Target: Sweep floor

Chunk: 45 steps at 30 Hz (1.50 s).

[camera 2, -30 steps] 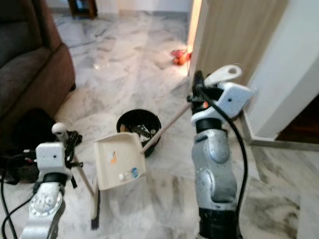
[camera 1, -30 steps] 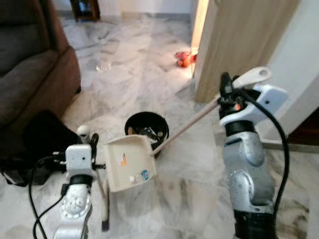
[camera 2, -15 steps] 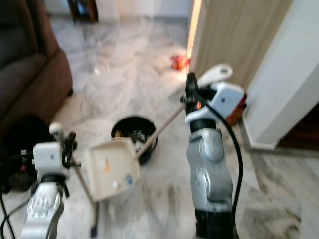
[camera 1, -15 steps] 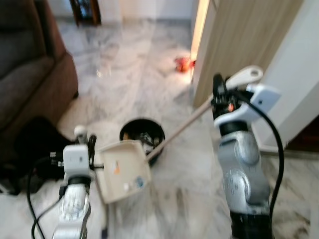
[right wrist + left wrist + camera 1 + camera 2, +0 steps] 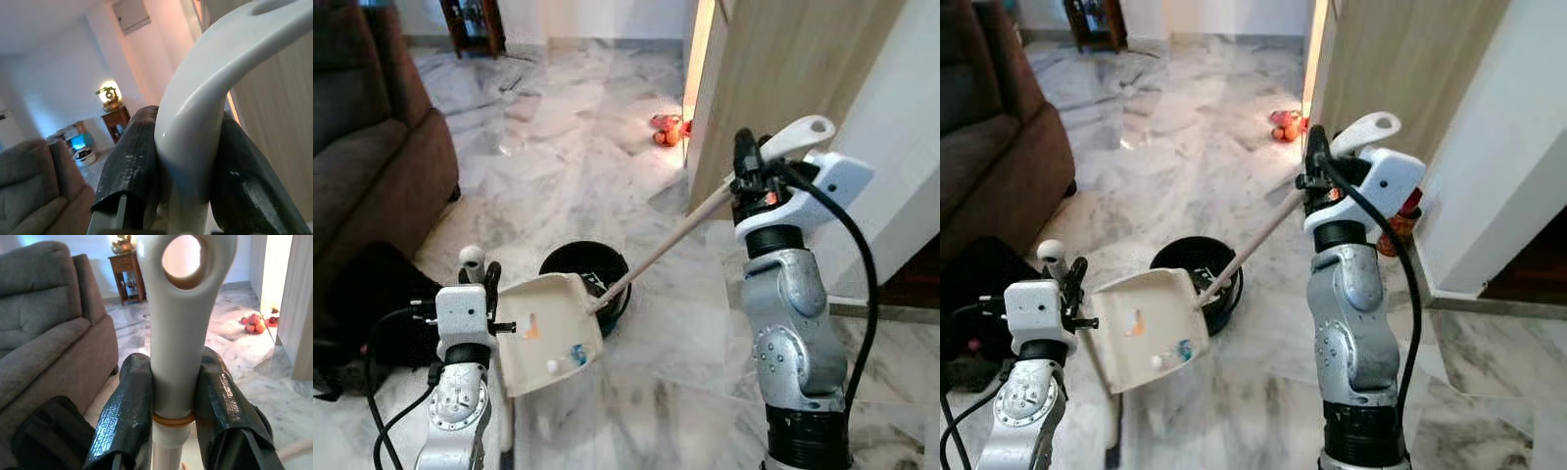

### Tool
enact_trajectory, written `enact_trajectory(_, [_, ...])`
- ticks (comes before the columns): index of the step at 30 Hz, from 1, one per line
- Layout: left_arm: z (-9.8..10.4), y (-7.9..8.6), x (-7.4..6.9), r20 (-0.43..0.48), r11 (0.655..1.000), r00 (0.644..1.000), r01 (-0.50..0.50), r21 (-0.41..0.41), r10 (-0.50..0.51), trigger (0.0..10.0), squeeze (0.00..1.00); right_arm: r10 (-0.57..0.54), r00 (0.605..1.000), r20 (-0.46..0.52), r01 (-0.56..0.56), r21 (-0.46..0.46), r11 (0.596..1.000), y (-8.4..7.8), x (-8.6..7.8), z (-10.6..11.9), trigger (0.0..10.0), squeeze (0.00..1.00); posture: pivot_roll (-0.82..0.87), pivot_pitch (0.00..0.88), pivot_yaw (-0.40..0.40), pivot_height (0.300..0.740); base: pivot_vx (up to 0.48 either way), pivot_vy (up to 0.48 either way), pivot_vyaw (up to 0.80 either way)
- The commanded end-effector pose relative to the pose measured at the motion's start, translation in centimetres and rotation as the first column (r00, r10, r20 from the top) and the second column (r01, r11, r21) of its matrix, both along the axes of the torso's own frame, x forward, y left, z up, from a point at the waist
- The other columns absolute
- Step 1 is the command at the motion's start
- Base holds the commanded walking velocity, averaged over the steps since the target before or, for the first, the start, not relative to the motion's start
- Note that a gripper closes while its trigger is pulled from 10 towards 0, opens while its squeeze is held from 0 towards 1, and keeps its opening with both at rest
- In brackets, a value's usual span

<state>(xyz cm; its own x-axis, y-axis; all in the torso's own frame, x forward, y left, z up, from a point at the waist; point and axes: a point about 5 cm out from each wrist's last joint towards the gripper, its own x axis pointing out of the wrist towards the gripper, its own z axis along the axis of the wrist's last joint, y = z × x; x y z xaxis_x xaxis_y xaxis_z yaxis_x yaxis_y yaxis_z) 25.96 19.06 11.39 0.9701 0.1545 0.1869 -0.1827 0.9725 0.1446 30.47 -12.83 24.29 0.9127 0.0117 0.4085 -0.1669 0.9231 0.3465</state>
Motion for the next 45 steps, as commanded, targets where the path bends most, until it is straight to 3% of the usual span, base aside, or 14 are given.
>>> enact_trajectory(1, [0.7,0.0,-0.1,0.043,1.0,0.999,0.003,0.011,-0.003,10.0,0.0,0.013,0.994,0.112,-0.016,0.034,0.999,0.4,-0.8,2.5,10.0,0.0,0.05,0.066,0.012,0.74,0.259,0.0,0.0])
enact_trajectory(12, [0.8,0.0,0.1,0.053,1.0,0.999,0.002,0.012,-0.002,10.0,0.0,0.03,0.989,0.146,-0.036,0.042,0.998,0.7,-0.9,3.6,10.0,0.0,0.05,0.049,0.008,0.74,0.258,0.0,0.0])
enact_trajectory(45, [0.7,0.1,0.1,0.051,1.0,0.999,-0.017,0.01,0.017,10.0,0.0,0.069,0.991,0.114,-0.073,0.031,0.997,1.3,-0.7,3.2,10.0,0.0,0.06,0.066,-0.002,0.74,0.307,0.0,0.04])
